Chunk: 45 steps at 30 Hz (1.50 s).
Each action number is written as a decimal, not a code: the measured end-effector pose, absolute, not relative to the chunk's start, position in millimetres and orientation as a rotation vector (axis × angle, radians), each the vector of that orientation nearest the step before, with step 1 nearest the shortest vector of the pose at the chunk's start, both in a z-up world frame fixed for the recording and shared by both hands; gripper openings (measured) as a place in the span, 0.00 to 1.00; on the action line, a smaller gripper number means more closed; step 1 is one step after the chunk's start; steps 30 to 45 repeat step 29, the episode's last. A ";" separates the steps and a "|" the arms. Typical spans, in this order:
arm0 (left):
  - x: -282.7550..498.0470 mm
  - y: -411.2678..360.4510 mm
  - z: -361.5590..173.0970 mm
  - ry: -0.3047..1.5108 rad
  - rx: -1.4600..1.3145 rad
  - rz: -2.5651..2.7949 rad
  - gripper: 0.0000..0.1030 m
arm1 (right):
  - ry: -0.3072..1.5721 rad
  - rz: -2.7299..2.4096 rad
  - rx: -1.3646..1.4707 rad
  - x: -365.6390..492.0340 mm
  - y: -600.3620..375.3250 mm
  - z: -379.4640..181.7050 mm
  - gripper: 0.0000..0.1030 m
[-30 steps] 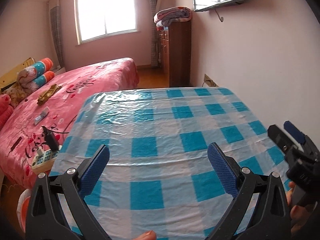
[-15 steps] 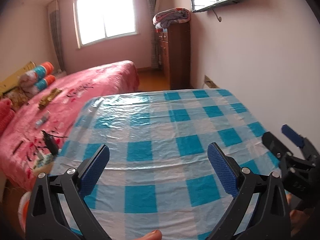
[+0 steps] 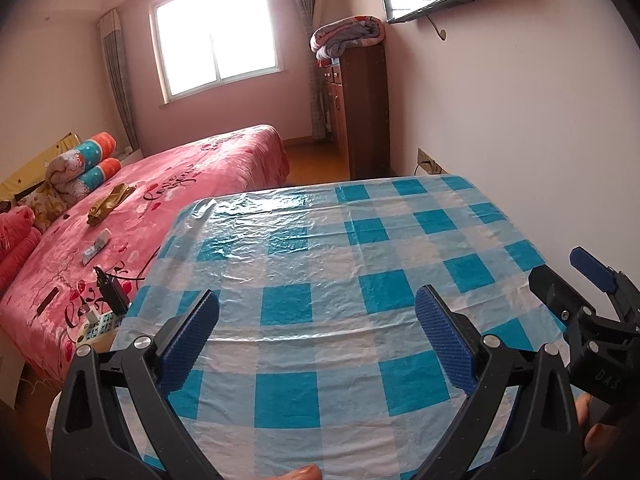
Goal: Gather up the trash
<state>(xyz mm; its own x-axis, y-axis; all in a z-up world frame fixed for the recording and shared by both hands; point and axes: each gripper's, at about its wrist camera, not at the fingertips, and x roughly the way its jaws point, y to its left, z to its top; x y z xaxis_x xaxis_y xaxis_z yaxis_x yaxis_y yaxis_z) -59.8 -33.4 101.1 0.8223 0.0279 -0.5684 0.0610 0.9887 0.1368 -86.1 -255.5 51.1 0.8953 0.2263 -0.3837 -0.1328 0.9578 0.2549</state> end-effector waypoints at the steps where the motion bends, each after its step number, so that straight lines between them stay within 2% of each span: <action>1: -59.7 -33.9 100.5 0.607 0.152 -0.020 0.96 | 0.423 0.187 0.226 -86.2 -255.4 50.9 0.93; 18: -45.6 -29.5 77.9 0.670 0.128 -0.044 0.96 | 0.509 0.223 0.232 -75.3 -248.0 39.9 0.93; 29: -6.8 -15.8 28.1 0.875 0.052 -0.041 0.96 | 0.722 0.190 0.260 -46.4 -248.5 15.0 0.93; 45: -6.8 -15.8 28.1 0.875 0.052 -0.041 0.96 | 0.722 0.190 0.260 -46.4 -248.5 15.0 0.93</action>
